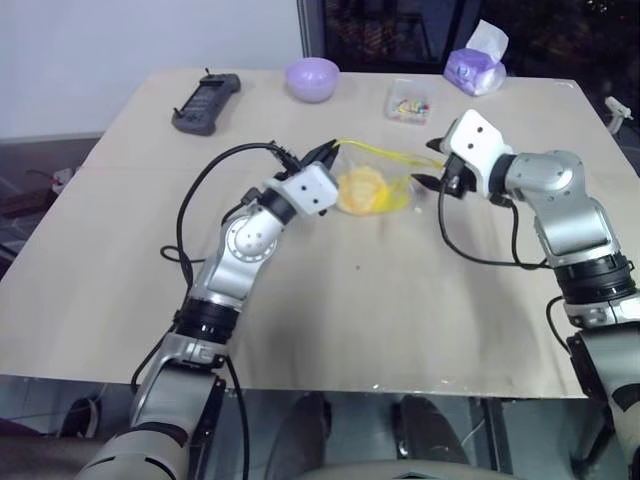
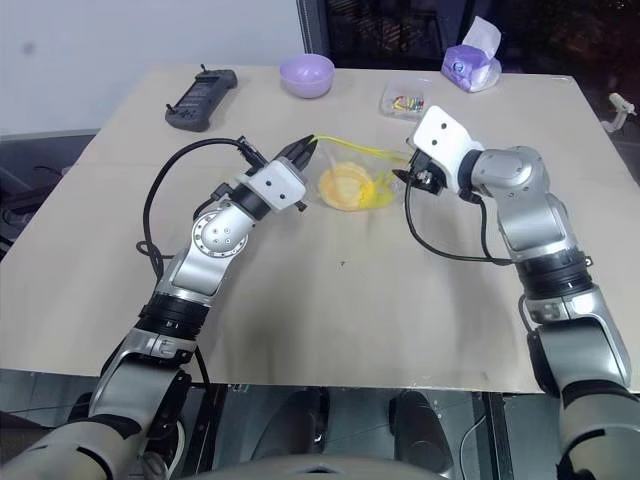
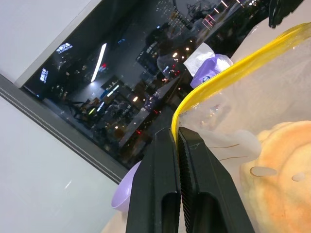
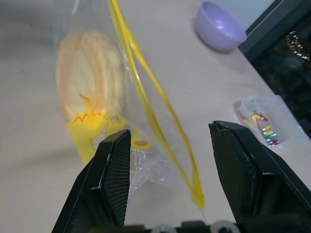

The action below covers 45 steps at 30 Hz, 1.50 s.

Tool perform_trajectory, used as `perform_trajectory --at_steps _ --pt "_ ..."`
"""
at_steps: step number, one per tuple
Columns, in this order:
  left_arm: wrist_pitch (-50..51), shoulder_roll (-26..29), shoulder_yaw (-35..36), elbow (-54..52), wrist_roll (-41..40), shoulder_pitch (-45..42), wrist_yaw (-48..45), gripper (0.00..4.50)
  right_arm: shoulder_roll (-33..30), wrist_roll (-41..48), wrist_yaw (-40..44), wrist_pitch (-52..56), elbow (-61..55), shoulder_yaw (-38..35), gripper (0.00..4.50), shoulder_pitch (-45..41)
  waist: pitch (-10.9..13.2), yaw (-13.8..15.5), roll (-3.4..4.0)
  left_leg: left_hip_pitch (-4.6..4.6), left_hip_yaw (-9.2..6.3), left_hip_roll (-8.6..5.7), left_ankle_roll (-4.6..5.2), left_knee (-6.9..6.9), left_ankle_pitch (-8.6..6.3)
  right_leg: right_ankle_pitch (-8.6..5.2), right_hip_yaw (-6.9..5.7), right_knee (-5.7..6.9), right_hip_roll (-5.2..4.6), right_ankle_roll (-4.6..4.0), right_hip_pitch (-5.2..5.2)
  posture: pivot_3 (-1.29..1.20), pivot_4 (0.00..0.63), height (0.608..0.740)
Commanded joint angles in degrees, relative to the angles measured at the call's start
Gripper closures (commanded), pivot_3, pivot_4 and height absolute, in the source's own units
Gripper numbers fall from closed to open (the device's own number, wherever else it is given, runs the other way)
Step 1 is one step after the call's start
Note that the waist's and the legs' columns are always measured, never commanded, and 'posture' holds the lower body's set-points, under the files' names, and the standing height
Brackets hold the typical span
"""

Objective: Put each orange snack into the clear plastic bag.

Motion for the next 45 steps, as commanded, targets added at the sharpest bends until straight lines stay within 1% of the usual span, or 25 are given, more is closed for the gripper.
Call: perform_trajectory --at_steps 1,7,9,10,11,12,13,14,15,16,20,22,24,27,30,32,34,36,39,41,43,45 --pt "-1.3 0.2 0.1 -1.9 0.3 -1.3 -0.2 4.5 -0.3 -0.4 0.5 -3.5 3.1 0.0 1.71 -2.3 0.0 0.0 0.0 0.0 0.0 0.0 0.0 0.0 0.0 0.0 0.0 0.0 0.0 0.0 0.0 0.0 0.15 0.74" --pt "-1.3 0.4 0.1 -2.1 0.3 -1.3 -0.4 4.5 -0.4 -1.2 1.3 -8.2 9.4 0.8 1.71 -4.3 0.0 -0.1 0.0 0.0 0.01 0.0 0.0 0.0 0.0 0.0 0.0 -0.01 0.0 0.0 0.0 0.0 0.15 0.74" --pt "-1.1 0.4 0.2 -2.2 0.3 -1.3 -0.4 4.5 -0.4 -1.1 1.6 -9.2 10.4 0.7 2.26 -4.8 0.0 -0.1 0.0 0.0 0.0 0.0 0.0 -0.01 0.0 0.0 0.0 -0.01 0.0 0.0 -0.01 0.0 0.15 0.74" --pt "-1.1 0.4 0.2 -2.2 0.3 -1.2 -0.4 4.5 -0.3 -1.0 1.8 -9.6 10.6 0.6 2.32 -4.9 0.0 -0.1 0.0 0.0 0.0 0.0 0.0 -0.01 0.0 0.0 0.0 -0.01 0.0 0.0 0.0 0.0 0.15 0.74" --pt "-1.0 0.4 0.2 -2.3 0.3 -1.2 -0.5 4.5 -0.3 -0.9 1.9 -9.8 10.8 0.5 2.7 -5.1 0.0 -0.1 0.0 0.0 0.01 0.0 0.0 -0.01 0.0 0.0 0.0 -0.01 0.0 0.0 0.0 0.0 0.15 0.74" --pt "-1.0 0.5 0.3 -2.2 0.3 -1.1 -0.5 4.5 -0.3 -0.9 2.1 -10.0 10.9 0.5 2.94 -5.1 0.0 -0.1 0.0 0.0 0.01 0.0 0.0 -0.01 0.0 0.0 0.01 -0.01 0.0 0.0 0.0 0.0 0.15 0.74" --pt "-1.0 0.5 0.3 -2.2 0.3 -1.1 -0.5 4.5 -0.4 -0.9 2.4 -10.3 10.9 0.5 3.56 -5.1 0.0 -0.1 0.0 0.0 0.01 0.0 0.0 -0.01 0.0 0.0 0.01 -0.01 0.0 0.0 0.0 0.0 0.15 0.74" --pt "-1.0 0.5 0.3 -2.1 0.3 -1.1 -0.5 4.5 -0.5 -1.0 2.7 -10.5 10.9 0.6 4.03 -5.0 0.0 0.0 0.0 0.0 0.0 0.0 0.0 -0.01 0.0 0.0 0.0 -0.01 0.0 0.0 0.0 0.0 0.15 0.74" --pt "-1.0 0.5 0.3 -2.0 0.3 -1.2 -0.4 4.5 -0.6 -0.9 2.9 -10.5 10.7 0.5 4.32 -4.9 0.0 -0.1 0.0 0.0 0.0 0.0 0.0 -0.01 0.0 0.0 0.0 -0.01 0.0 0.0 0.0 0.0 0.15 0.74" --pt "-1.0 0.5 0.3 -1.9 0.3 -1.3 -0.4 4.5 -0.6 -0.8 3.0 -10.5 10.5 0.4 4.43 -4.8 0.0 0.0 0.0 0.0 0.0 0.0 0.0 -0.01 0.0 0.0 0.0 -0.01 0.0 0.0 0.0 0.0 0.15 0.74" --pt "-0.5 0.2 0.6 -1.0 -0.3 -1.6 -0.4 4.5 -0.9 -1.1 2.5 -10.3 10.4 -0.1 4.43 -4.6 0.0 0.0 0.0 0.0 0.0 0.0 0.0 -0.01 0.0 0.0 0.0 -0.01 0.0 0.0 0.0 0.0 0.15 0.74" --pt "-0.2 0.1 1.1 0.9 -0.4 -3.0 0.2 4.5 -0.5 -2.0 -0.9 -10.2 11.8 -1.1 4.43 -5.6 0.0 0.0 0.0 0.0 0.0 0.0 0.0 -0.01 0.0 0.0 0.0 0.0 0.0 0.0 -0.01 0.0 0.15 0.74" --pt "-0.9 0.9 1.7 4.8 1.1 -6.5 2.6 4.5 0.3 -2.2 -5.0 -10.7 13.7 -2.6 4.43 -7.5 0.0 0.0 0.0 0.0 0.0 0.0 0.0 -0.01 0.0 0.0 0.0 0.0 0.0 0.0 -0.01 0.0 0.15 0.74" --pt "-0.4 2.6 5.4 12.3 1.7 -14.0 9.6 4.5 0.6 -2.0 -10.1 -12.0 15.2 -4.8 4.43 -10.5 0.0 -0.2 0.01 0.0 -0.01 -0.01 0.0 0.01 0.01 0.0 -0.01 0.07 0.01 0.0 -0.05 0.0 0.15 0.74" --pt "-3.0 4.5 4.9 15.8 0.6 -15.9 8.1 4.5 -1.5 -0.4 -7.1 -10.8 10.6 -5.4 4.43 -9.2 0.0 -0.1 0.01 0.0 0.0 0.0 0.0 -0.11 0.0 0.0 0.0 -0.09 0.0 0.0 -0.03 0.0 0.15 0.74" --pt "-4.5 4.7 3.6 14.6 -1.5 -13.2 4.3 4.5 -3.8 1.4 -2.2 -8.0 4.2 -4.5 4.43 -5.2 0.0 -0.1 0.03 0.0 0.02 -0.01 0.0 -0.19 0.0 0.0 -0.01 -0.12 -0.03 0.0 -0.03 0.0 0.15 0.74" --pt "-5.2 4.9 1.6 10.6 -3.9 -7.6 -1.0 4.5 -5.8 4.2 2.5 -2.9 -4.3 -3.4 4.43 0.7 0.0 0.1 0.05 -0.03 0.01 -0.02 0.0 -0.26 0.0 0.0 -0.02 -0.13 -0.05 0.0 -0.02 0.0 0.15 0.74" --pt "-3.2 4.9 0.4 6.0 -6.7 -1.5 -6.2 4.5 -6.9 5.9 4.7 1.6 -11.4 -2.4 4.43 6.7 0.0 0.0 0.05 -0.05 0.0 -0.02 0.01 -0.26 -0.01 0.0 -0.04 -0.12 -0.07 0.0 0.01 0.0 0.15 0.74" --pt "1.9 6.2 -1.3 -2.2 -10.6 8.8 -14.6 4.5 -8.2 7.7 6.2 8.4 -21.6 -0.7 4.43 16.3 0.0 -0.2 0.06 -0.16 -0.04 0.0 0.02 -0.24 -0.01 -0.01 -0.03 -0.15 -0.07 -0.01 -0.07 0.0 0.15 0.74" --pt "6.3 7.3 -1.4 -7.8 -12.7 15.3 -18.4 4.5 -9.3 7.8 6.6 11.8 -26.4 0.6 4.43 22.1 0.0 -0.3 0.07 -0.2 -0.04 0.0 0.02 -0.23 -0.02 -0.01 0.01 -0.15 -0.04 -0.03 -0.2 0.0 0.15 0.74" --pt "10.5 7.9 -1.3 -12.0 -14.2 20.2 -21.0 4.5 -9.9 6.7 5.8 12.8 -28.3 1.9 4.43 26.0 0.0 0.0 0.11 -0.06 -0.04 0.04 0.2 -0.19 -0.12 -0.01 0.02 -0.03 0.01 -0.03 -0.12 0.0 0.15 0.74" --pt "12.0 8.4 -1.8 -13.6 -14.1 23.2 -22.5 4.5 -9.0 5.8 3.8 13.9 -28.4 2.7 4.43 27.6 0.0 0.1 0.11 0.19 -0.08 0.04 0.27 -0.04 -0.16 0.0 -0.03 0.12 0.03 -0.01 0.12 0.0 0.15 0.74"
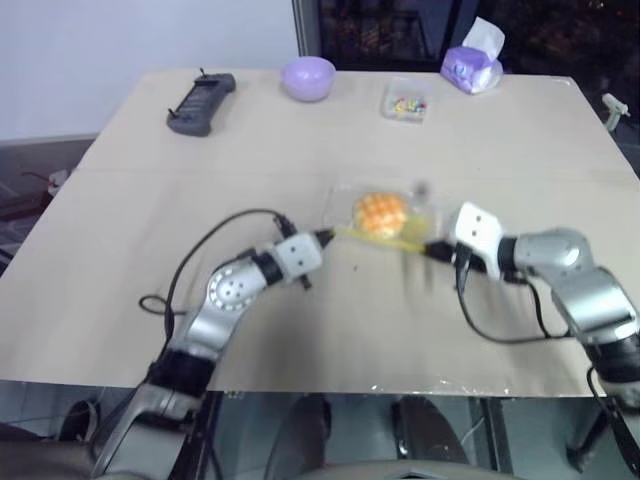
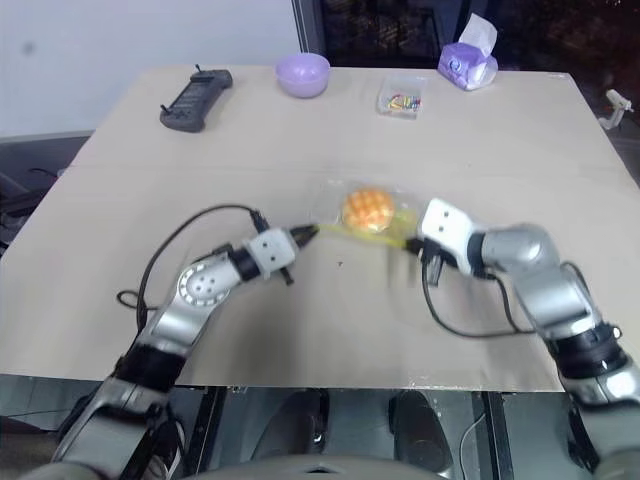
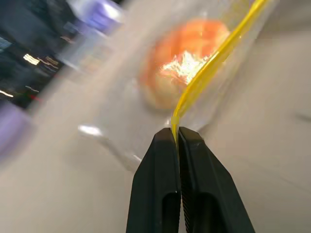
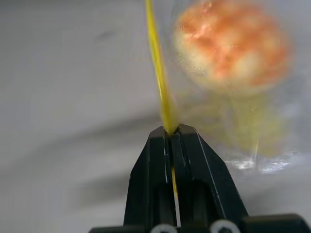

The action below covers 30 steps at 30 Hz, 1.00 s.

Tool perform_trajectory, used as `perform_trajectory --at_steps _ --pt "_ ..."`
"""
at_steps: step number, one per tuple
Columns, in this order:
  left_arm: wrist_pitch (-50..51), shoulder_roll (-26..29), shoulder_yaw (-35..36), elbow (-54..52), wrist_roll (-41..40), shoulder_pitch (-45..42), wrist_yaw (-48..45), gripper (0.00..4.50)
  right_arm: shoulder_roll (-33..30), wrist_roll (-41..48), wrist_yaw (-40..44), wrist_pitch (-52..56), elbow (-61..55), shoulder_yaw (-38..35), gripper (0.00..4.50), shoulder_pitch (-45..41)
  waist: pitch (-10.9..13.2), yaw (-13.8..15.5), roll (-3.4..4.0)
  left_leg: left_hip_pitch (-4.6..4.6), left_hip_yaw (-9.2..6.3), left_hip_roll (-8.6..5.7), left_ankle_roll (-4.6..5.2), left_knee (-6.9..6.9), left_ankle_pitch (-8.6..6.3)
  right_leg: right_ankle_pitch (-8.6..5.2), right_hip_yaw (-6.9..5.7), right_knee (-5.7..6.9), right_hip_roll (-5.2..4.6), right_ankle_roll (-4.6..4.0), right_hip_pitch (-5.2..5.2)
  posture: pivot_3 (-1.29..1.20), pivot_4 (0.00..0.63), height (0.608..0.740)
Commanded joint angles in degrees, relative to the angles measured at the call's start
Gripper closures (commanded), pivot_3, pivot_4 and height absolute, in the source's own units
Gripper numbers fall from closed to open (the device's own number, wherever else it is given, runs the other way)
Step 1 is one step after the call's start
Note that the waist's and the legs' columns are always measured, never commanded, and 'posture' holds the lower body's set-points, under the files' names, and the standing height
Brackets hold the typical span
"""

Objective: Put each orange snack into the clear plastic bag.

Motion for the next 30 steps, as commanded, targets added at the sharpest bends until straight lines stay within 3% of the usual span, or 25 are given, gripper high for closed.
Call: perform_trajectory --at_steps 1,2,4,5,7,9,12,20,25,30 --pt "4.0 1.3 1.3 -4.0 -1.1 3.3 -1.7 4.5 -0.1 -1.6 -3.0 1.6 -1.5 -0.7 4.43 1.4 0.0 0.0 0.0 0.1 0.0 0.0 0.01 0.03 0.0 0.03 0.01 0.0 0.02 -0.03 0.12 0.0 0.15 0.74" --pt "4.9 1.1 1.4 -4.3 -1.3 3.8 -1.6 3.82 0.0 -1.8 -3.5 1.5 -1.0 -0.8 3.89 2.0 0.0 0.1 -0.01 0.28 0.0 0.0 0.01 0.03 0.0 0.03 0.0 -0.02 0.02 -0.03 0.3 0.0 0.15 0.74" --pt "6.4 0.7 1.8 -5.2 -1.7 4.2 -1.8 3.18 -1.0 -1.8 -2.9 0.8 -0.5 -0.8 3.22 3.2 0.0 0.2 -0.02 0.89 0.01 0.0 0.02 -0.08 -0.02 0.02 -0.01 -0.17 0.02 -0.03 0.95 0.0 0.15 0.74" --pt "7.8 0.5 2.1 -5.6 -2.3 4.5 -1.9 2.57 -1.3 -1.6 -2.9 1.0 -0.4 -1.4 2.6 3.5 0.0 0.2 -0.02 0.92 -0.02 0.0 0.02 -0.09 -0.02 0.02 -0.05 -0.18 0.02 -0.02 0.98 0.0 0.15 0.74" --pt "10.6 0.5 2.9 -6.4 -4.6 5.2 -3.1 1.83 -2.3 0.4 -1.5 2.7 -0.7 -3.1 1.82 3.9 0.0 0.2 0.0 0.93 -0.05 0.01 0.02 -0.09 -0.02 0.02 -0.07 -0.17 0.02 -0.03 0.99 0.0 0.15 0.74" --pt "13.7 1.4 4.5 -8.9 -8.9 7.1 -6.1 1.25 -4.5 4.5 1.7 4.9 -1.6 -6.5 1.8 5.2 0.0 0.2 -0.01 0.89 -0.05 0.02 0.02 -0.1 -0.02 0.02 -0.07 -0.2 0.02 -0.03 0.98 0.0 0.15 0.74" --pt "30.8 7.8 8.2 -16.0 -20.1 11.1 -14.5 1.25 -8.0 13.2 6.3 6.7 -1.6 -17.0 1.8 8.9 0.0 0.2 -0.03 0.78 -0.04 0.03 0.03 -0.12 -0.02 0.01 -0.07 -0.31 0.0 -0.03 0.95 0.0 0.15 0.74" --pt "43.4 12.8 26.8 -20.3 -40.2 14.4 -19.9 1.25 -9.5 27.0 13.4 4.2 2.4 -40.3 1.8 22.8 0.1 0.4 -0.08 0.82 -0.03 0.1 0.07 -0.22 -0.06 0.0 -0.12 -0.32 0.01 -0.04 0.97 0.0 0.15 0.74" --pt "46.0 18.4 36.7 -21.8 -47.3 19.7 -28.1 1.25 -11.9 28.1 19.7 -2.9 4.5 -50.7 1.8 29.6 0.1 0.1 -0.04 0.89 0.12 0.14 0.06 -0.24 -0.06 -0.01 0.03 -0.35 0.04 -0.05 0.97 0.0 0.15 0.74" --pt "43.6 21.2 37.8 -20.1 -45.0 20.9 -30.1 1.25 -13.8 30.3 20.7 -4.0 6.3 -51.9 1.8 28.8 0.1 0.1 -0.03 1.02 0.22 0.16 0.07 -0.29 -0.06 -0.01 0.13 -0.34 0.05 -0.06 1.0 0.0 0.15 0.74"
